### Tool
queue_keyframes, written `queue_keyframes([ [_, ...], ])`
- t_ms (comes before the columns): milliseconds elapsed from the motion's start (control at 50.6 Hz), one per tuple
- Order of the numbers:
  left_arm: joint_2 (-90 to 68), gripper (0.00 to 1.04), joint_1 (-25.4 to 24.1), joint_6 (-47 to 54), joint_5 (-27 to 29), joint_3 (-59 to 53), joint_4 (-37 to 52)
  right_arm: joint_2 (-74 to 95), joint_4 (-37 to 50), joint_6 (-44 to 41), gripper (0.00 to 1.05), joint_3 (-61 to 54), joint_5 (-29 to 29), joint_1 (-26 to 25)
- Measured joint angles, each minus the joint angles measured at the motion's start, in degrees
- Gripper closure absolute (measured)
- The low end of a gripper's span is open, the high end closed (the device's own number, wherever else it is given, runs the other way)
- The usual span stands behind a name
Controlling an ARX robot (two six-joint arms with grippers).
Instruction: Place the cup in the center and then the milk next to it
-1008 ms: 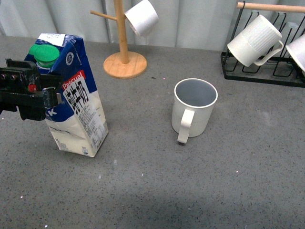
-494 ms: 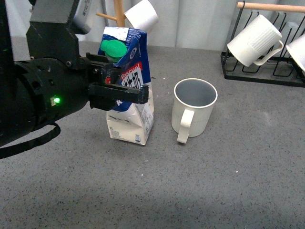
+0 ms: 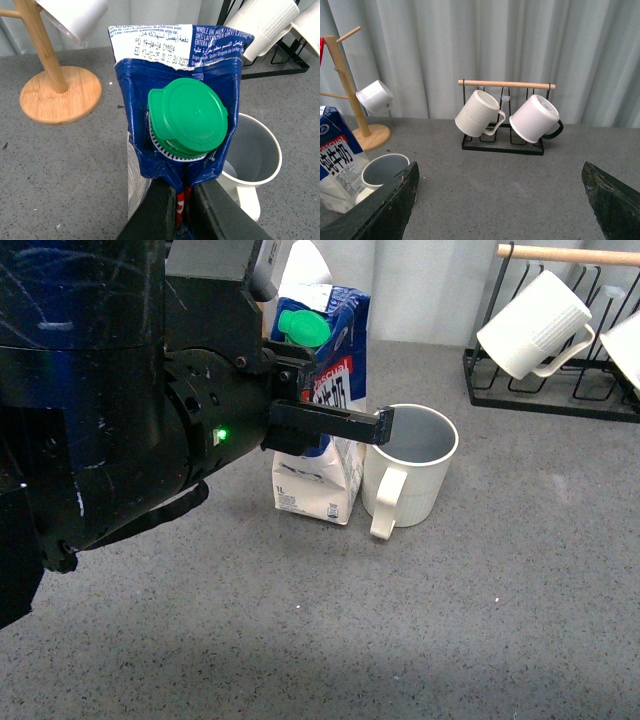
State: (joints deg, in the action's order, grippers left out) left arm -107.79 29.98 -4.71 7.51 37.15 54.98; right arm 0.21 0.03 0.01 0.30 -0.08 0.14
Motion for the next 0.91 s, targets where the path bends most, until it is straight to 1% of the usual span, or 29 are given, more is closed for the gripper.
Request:
queue_keyframes([
  [178,-1.4,1.0,0.42,1.49,0.02,0.85,0.2,0.0,0.0,-0.02,0.09,0.0,0.0,0.0],
  [198,-1.42,0.98,0.42,1.51,0.02,0.85,0.2,0.0,0.0,0.0,0.09,0.0,0.0,0.0],
  [217,-1.44,0.92,0.42,1.66,0.0,0.87,0.17,0.0,0.0,0.0,0.09,0.0,0.0,0.0],
  [257,-1.44,0.85,0.42,1.73,0.0,0.92,0.11,0.0,0.0,0.0,0.09,0.0,0.0,0.0],
  [375,-0.85,0.63,0.55,1.68,-0.04,0.98,-0.68,0.0,0.0,0.0,0.09,0.0,0.0,0.0],
  [395,-0.7,0.61,0.57,1.68,-0.07,0.98,-0.76,0.0,0.0,0.0,0.09,0.0,0.0,0.0],
  [455,0.48,0.51,0.79,1.68,-0.15,1.01,-1.31,0.0,0.0,0.0,0.09,0.0,0.0,0.0],
  [593,4.7,0.18,0.68,0.72,-0.66,1.81,-3.26,0.0,0.0,-0.02,0.09,0.0,0.0,0.0],
  [652,5.73,0.06,0.0,0.46,-0.59,2.43,-3.37,0.0,0.0,0.0,0.09,0.0,0.0,0.0],
  [672,6.05,0.05,-0.48,0.46,-0.57,2.71,-3.39,0.0,0.0,0.0,0.09,0.0,0.0,0.0],
  [731,6.36,0.07,-1.53,0.37,-0.37,3.15,-3.39,0.0,0.0,0.0,0.09,0.0,0.0,0.0],
  [810,6.47,0.06,-3.13,0.33,0.0,3.56,-3.34,0.0,0.0,0.0,0.09,0.0,0.0,0.0],
  [909,6.47,0.07,-6.29,-0.33,0.59,3.58,-3.54,0.0,0.0,-0.02,0.09,0.0,0.0,0.0],
])
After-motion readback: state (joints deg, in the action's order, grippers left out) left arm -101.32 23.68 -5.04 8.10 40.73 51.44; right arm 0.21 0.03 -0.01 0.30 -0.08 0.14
